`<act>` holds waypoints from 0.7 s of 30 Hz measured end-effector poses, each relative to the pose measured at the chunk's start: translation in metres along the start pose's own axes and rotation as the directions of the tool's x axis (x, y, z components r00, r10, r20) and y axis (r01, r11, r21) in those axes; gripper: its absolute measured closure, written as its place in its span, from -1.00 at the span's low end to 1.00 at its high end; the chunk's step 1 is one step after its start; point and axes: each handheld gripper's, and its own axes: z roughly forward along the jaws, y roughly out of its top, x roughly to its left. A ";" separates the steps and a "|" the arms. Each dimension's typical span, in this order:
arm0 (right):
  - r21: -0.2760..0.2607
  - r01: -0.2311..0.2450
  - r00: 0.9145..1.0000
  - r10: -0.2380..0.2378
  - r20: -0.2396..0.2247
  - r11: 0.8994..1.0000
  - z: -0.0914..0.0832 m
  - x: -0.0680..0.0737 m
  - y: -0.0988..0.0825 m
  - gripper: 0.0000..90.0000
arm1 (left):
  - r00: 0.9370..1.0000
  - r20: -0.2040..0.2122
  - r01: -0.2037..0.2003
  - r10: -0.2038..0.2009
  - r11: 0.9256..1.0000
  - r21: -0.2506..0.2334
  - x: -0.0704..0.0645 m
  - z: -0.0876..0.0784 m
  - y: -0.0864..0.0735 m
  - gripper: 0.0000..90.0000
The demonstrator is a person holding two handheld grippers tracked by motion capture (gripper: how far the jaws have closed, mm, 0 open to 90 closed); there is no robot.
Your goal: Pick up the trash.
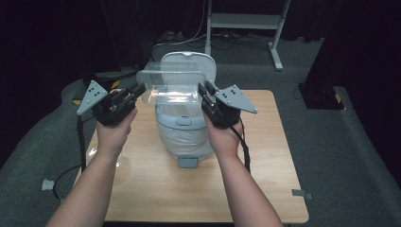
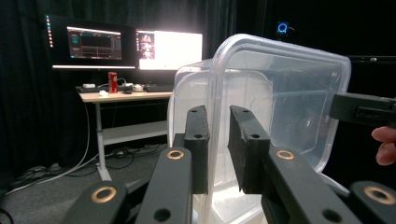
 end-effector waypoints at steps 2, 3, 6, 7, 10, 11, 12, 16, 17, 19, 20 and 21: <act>0.003 -0.005 1.000 0.005 0.000 1.000 0.003 0.000 0.000 0.70 | 1.000 -0.005 -0.007 0.007 1.000 -0.002 0.001 -0.001 0.002 0.72; 0.004 -0.003 1.000 0.003 -0.001 1.000 0.004 0.001 0.000 0.69 | 1.000 -0.006 -0.006 0.006 1.000 -0.005 0.001 -0.001 0.002 0.72; 0.010 0.001 1.000 -0.001 -0.002 1.000 0.008 0.002 0.002 0.68 | 1.000 -0.010 -0.011 0.010 1.000 -0.023 0.003 -0.004 0.008 0.73; 0.011 0.003 1.000 -0.003 0.000 1.000 0.010 0.003 0.002 0.67 | 1.000 -0.010 -0.011 0.011 1.000 -0.027 0.004 -0.004 0.009 0.73; 0.018 0.005 1.000 -0.005 0.004 1.000 0.014 0.003 0.004 0.58 | 1.000 -0.009 -0.011 0.010 1.000 -0.021 0.006 -0.002 0.011 0.75; 0.037 0.011 1.000 -0.011 0.012 0.999 0.015 0.002 0.004 0.39 | 1.000 -0.017 -0.011 0.011 1.000 -0.015 0.006 -0.002 0.011 0.74; 0.040 0.008 1.000 -0.009 0.023 0.999 0.015 0.002 0.004 0.28 | 1.000 -0.023 -0.007 0.007 1.000 -0.010 0.007 -0.002 0.010 0.71; 0.043 0.025 0.998 -0.027 0.054 0.999 0.008 -0.001 0.001 0.20 | 1.000 -0.021 0.015 -0.015 1.000 -0.015 0.009 -0.007 0.006 0.46; 0.048 0.028 0.998 -0.030 0.051 0.998 0.006 -0.002 0.000 0.20 | 1.000 -0.019 0.019 -0.019 1.000 -0.017 0.009 -0.008 0.005 0.45; 0.056 0.030 0.998 -0.033 0.052 0.998 0.001 -0.004 -0.003 0.20 | 1.000 -0.016 0.025 -0.025 1.000 -0.012 0.009 -0.010 0.002 0.42; 0.057 0.030 0.998 -0.033 0.052 0.998 -0.001 -0.005 -0.005 0.20 | 0.999 -0.015 0.029 -0.029 1.000 -0.011 0.009 -0.010 0.001 0.42; 0.056 0.032 0.998 -0.035 0.052 0.998 -0.003 -0.005 -0.006 0.20 | 1.000 -0.014 0.026 -0.026 1.000 -0.003 0.008 -0.011 -0.002 0.41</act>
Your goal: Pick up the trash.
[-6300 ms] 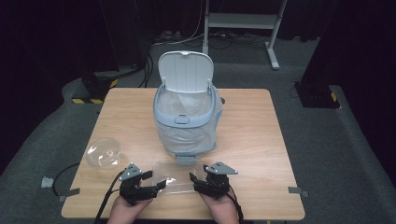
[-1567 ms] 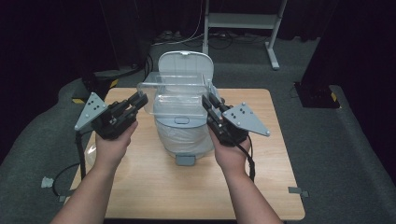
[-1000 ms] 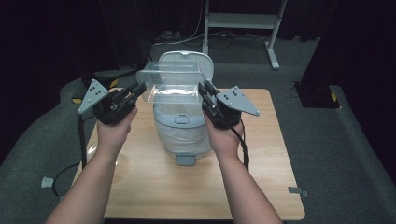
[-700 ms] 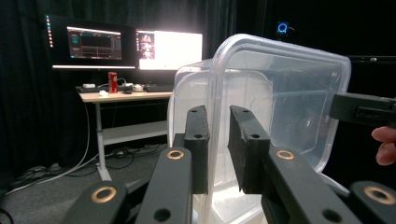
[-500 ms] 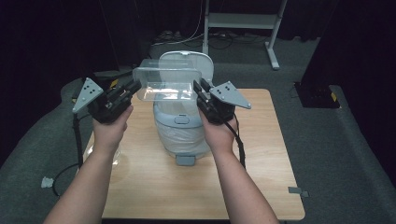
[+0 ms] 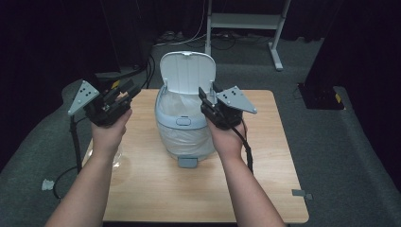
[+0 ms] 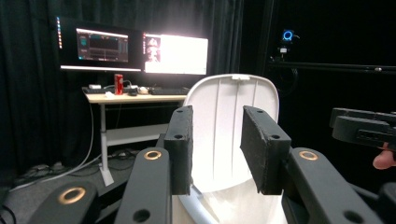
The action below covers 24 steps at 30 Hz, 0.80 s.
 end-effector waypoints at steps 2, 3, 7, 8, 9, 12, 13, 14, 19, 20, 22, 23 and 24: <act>0.010 -0.005 1.000 0.005 -0.004 1.000 -0.005 -0.001 -0.004 0.21 | 1.000 -0.004 -0.009 0.009 1.000 0.020 -0.001 -0.002 -0.005 0.40; 0.015 0.000 1.000 0.000 -0.006 1.000 -0.007 -0.001 -0.007 0.21 | 1.000 -0.006 -0.011 0.011 1.000 0.025 -0.001 -0.003 -0.007 0.39; 0.031 0.001 1.000 0.000 -0.019 1.000 -0.015 0.000 -0.016 0.19 | 1.000 -0.014 -0.018 0.020 0.997 0.075 -0.004 -0.008 -0.023 0.37; 0.036 0.006 1.000 -0.005 -0.022 0.999 -0.017 0.000 -0.019 0.18 | 1.000 -0.016 -0.020 0.022 0.995 0.093 -0.005 -0.009 -0.029 0.36; 0.044 0.009 1.000 -0.009 -0.021 0.999 -0.020 0.001 -0.022 0.17 | 1.000 -0.017 -0.018 0.020 0.994 0.106 -0.006 -0.011 -0.034 0.35; 0.050 0.015 1.000 -0.014 -0.025 0.999 -0.028 0.002 -0.030 0.13 | 0.999 -0.023 -0.028 0.032 0.988 0.149 -0.008 -0.017 -0.047 0.32; 0.058 0.017 1.000 -0.015 -0.026 0.998 -0.032 0.002 -0.034 0.11 | 0.999 -0.024 -0.031 0.035 0.987 0.156 -0.009 -0.019 -0.051 0.30; 0.062 0.021 0.999 -0.020 -0.026 0.998 -0.035 0.002 -0.036 0.10 | 0.999 -0.026 -0.030 0.035 0.984 0.174 -0.009 -0.023 -0.056 0.28; 0.092 0.014 1.000 -0.013 -0.017 0.996 -0.056 0.001 -0.056 0.06 | 0.998 -0.050 -0.023 0.036 0.971 0.236 -0.007 -0.044 -0.081 0.17; 0.101 0.016 1.000 -0.014 -0.016 0.995 -0.059 0.002 -0.062 0.06 | 0.998 -0.051 -0.014 0.028 0.968 0.249 -0.006 -0.048 -0.087 0.14; 0.118 0.019 1.000 -0.017 -0.012 0.993 -0.066 0.002 -0.074 0.05 | 0.998 -0.059 -0.016 0.033 0.962 0.274 -0.004 -0.055 -0.097 0.12; 0.126 0.022 1.000 -0.020 -0.011 0.992 -0.069 0.002 -0.081 0.05 | 0.997 -0.063 -0.016 0.035 0.957 0.290 -0.003 -0.060 -0.104 0.12; 0.142 0.023 1.000 -0.022 -0.009 0.990 -0.072 0.002 -0.089 0.05 | 0.997 -0.064 -0.014 0.035 0.954 0.299 -0.002 -0.062 -0.108 0.11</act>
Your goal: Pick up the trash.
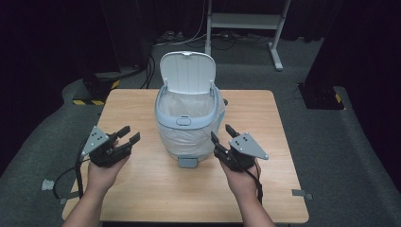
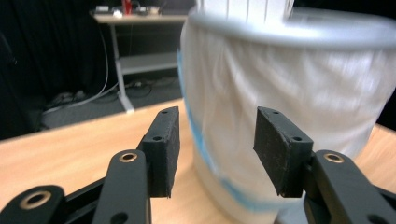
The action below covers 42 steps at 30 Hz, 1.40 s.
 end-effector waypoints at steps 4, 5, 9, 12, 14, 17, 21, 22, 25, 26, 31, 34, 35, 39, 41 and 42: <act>0.047 -0.017 1.000 0.017 0.008 0.999 -0.005 0.001 -0.026 0.04 | 1.000 -0.004 0.009 -0.009 0.999 0.053 0.002 -0.006 -0.021 0.08; 0.059 -0.018 1.000 0.018 0.010 0.998 -0.005 0.001 -0.032 0.03 | 1.000 -0.006 0.001 -0.001 0.998 0.068 0.003 -0.007 -0.024 0.07; 0.099 -0.025 0.999 0.022 0.023 0.995 -0.006 0.006 -0.059 0.03 | 0.999 -0.031 -0.029 0.033 0.992 0.126 0.007 -0.012 -0.040 0.04; 0.130 -0.054 0.998 0.050 0.027 0.990 -0.006 0.008 -0.083 0.04 | 0.999 -0.044 -0.017 0.024 0.990 0.140 0.011 -0.016 -0.048 0.02; 0.166 -0.060 0.998 0.057 0.022 0.984 -0.004 0.010 -0.097 0.04 | 0.998 -0.061 -0.026 0.035 0.988 0.150 0.014 -0.019 -0.052 0.00; 0.219 -0.026 0.999 0.022 0.024 0.975 -0.002 0.010 -0.106 0.03 | 0.997 -0.076 -0.013 0.025 0.988 0.155 0.021 -0.023 -0.057 -0.01; 0.245 -0.072 0.997 0.065 0.035 0.967 -0.005 0.007 -0.112 0.03 | 0.995 -0.105 0.022 -0.006 0.989 0.149 0.033 -0.030 -0.065 0.01; 0.255 -0.070 0.997 0.063 0.037 0.964 -0.007 0.008 -0.114 0.03 | 0.994 -0.111 0.025 -0.008 0.989 0.148 0.036 -0.032 -0.066 0.03; 0.273 -0.060 0.998 0.052 0.035 0.960 -0.008 0.010 -0.118 0.03 | 0.988 -0.152 0.026 -0.003 0.989 0.146 0.047 -0.039 -0.070 0.11; 0.275 -0.060 0.998 0.053 0.034 0.960 -0.008 0.010 -0.119 0.03 | 0.985 -0.172 0.033 -0.010 0.990 0.134 0.052 -0.042 -0.071 0.14; 0.286 -0.054 0.998 0.045 0.036 0.957 -0.001 0.013 -0.121 0.03 | 0.970 -0.229 0.109 -0.078 0.986 0.126 0.082 -0.050 -0.082 0.21; 0.292 -0.042 0.999 0.035 0.030 0.955 0.001 0.015 -0.123 0.03 | 0.956 -0.274 0.145 -0.105 0.981 0.129 0.096 -0.051 -0.089 0.00; 0.293 -0.044 0.999 0.036 0.030 0.955 0.001 0.015 -0.123 0.03 | 0.949 -0.289 0.164 -0.122 0.979 0.125 0.100 -0.052 -0.092 -0.05; 0.293 -0.047 0.999 0.038 0.033 0.955 0.001 0.014 -0.124 0.03 | 0.937 -0.318 0.198 -0.146 0.971 0.138 0.111 -0.049 -0.101 -0.21; 0.291 -0.050 0.999 0.042 0.034 0.955 0.000 0.013 -0.124 0.03 | 0.936 -0.311 0.221 -0.168 0.965 0.141 0.114 -0.047 -0.104 -0.27; 0.289 -0.050 0.999 0.043 0.033 0.956 0.000 0.013 -0.123 0.03 | 0.935 -0.306 0.231 -0.180 0.963 0.141 0.114 -0.047 -0.105 -0.29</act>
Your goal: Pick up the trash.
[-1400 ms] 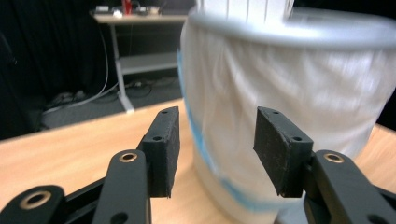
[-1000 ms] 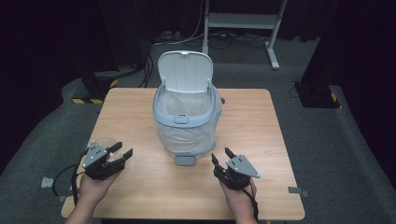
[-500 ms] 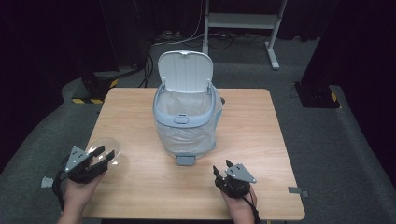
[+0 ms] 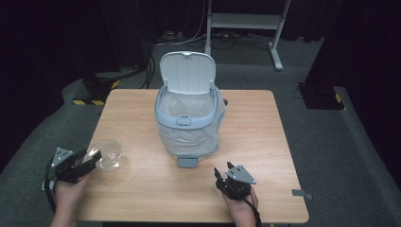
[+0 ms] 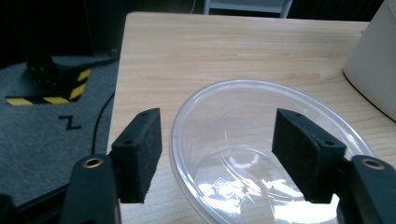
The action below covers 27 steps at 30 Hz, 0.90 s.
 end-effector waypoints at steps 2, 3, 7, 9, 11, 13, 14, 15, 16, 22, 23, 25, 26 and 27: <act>-0.002 0.002 1.000 -0.002 -0.001 1.000 -0.001 0.000 0.000 0.03 | 1.000 0.022 0.021 -0.021 1.000 0.009 0.001 0.002 -0.001 -0.29; -0.004 0.003 1.000 -0.003 -0.003 1.000 -0.001 0.000 0.000 0.03 | 0.999 0.025 0.025 -0.026 1.000 0.012 0.000 0.004 -0.002 -0.29; -0.007 0.003 1.000 -0.003 -0.011 1.000 -0.001 0.001 0.000 0.03 | 0.998 0.057 0.032 -0.033 0.999 0.021 -0.006 0.008 -0.004 -0.27; -0.009 0.006 1.000 -0.007 -0.012 1.000 -0.001 0.001 0.001 0.03 | 0.997 0.077 0.022 -0.024 0.999 0.023 -0.013 0.009 -0.004 -0.26; -0.014 0.005 1.000 -0.005 -0.011 1.000 -0.002 0.001 0.001 0.03 | 0.995 0.096 0.008 -0.011 1.000 0.026 -0.021 0.011 -0.005 -0.26; -0.019 0.004 1.000 -0.004 -0.012 1.000 -0.002 0.000 0.002 0.03 | 0.994 0.110 -0.013 0.010 0.999 0.029 -0.029 0.011 -0.005 -0.26; -0.019 0.001 1.000 -0.001 -0.011 1.000 -0.002 0.000 0.002 0.03 | 0.992 0.122 -0.030 0.026 0.999 0.031 -0.034 0.012 -0.005 -0.26; -0.018 -0.004 1.000 0.003 -0.011 1.000 -0.002 0.000 0.002 0.03 | 0.991 0.131 -0.045 0.040 0.999 0.030 -0.039 0.012 -0.005 -0.25; -0.018 -0.003 1.000 0.003 -0.012 1.000 -0.002 0.000 0.002 0.03 | 0.989 0.136 -0.055 0.051 0.998 0.030 -0.043 0.012 -0.005 -0.25; -0.015 0.002 1.000 -0.002 -0.014 1.000 -0.001 0.000 0.001 0.03 | 0.972 0.214 -0.101 0.092 0.994 0.034 -0.074 0.014 -0.008 -0.23; -0.015 0.007 1.000 -0.007 -0.014 1.000 -0.001 0.000 0.001 0.03 | 0.968 0.229 -0.111 0.101 0.993 0.034 -0.080 0.015 -0.009 -0.23; -0.014 0.010 1.000 -0.010 -0.014 1.000 -0.002 0.001 0.001 0.03 | 0.956 0.261 -0.149 0.137 0.989 0.026 -0.092 0.014 -0.010 -0.22; -0.014 0.009 1.000 -0.010 -0.014 1.000 -0.002 0.001 0.001 0.03 | 0.951 0.272 -0.157 0.144 0.987 0.023 -0.096 0.014 -0.010 -0.21; -0.014 0.010 1.000 -0.010 -0.014 1.000 -0.002 0.001 0.001 0.03 | 0.943 0.295 -0.165 0.150 0.986 0.025 -0.102 0.014 -0.011 -0.21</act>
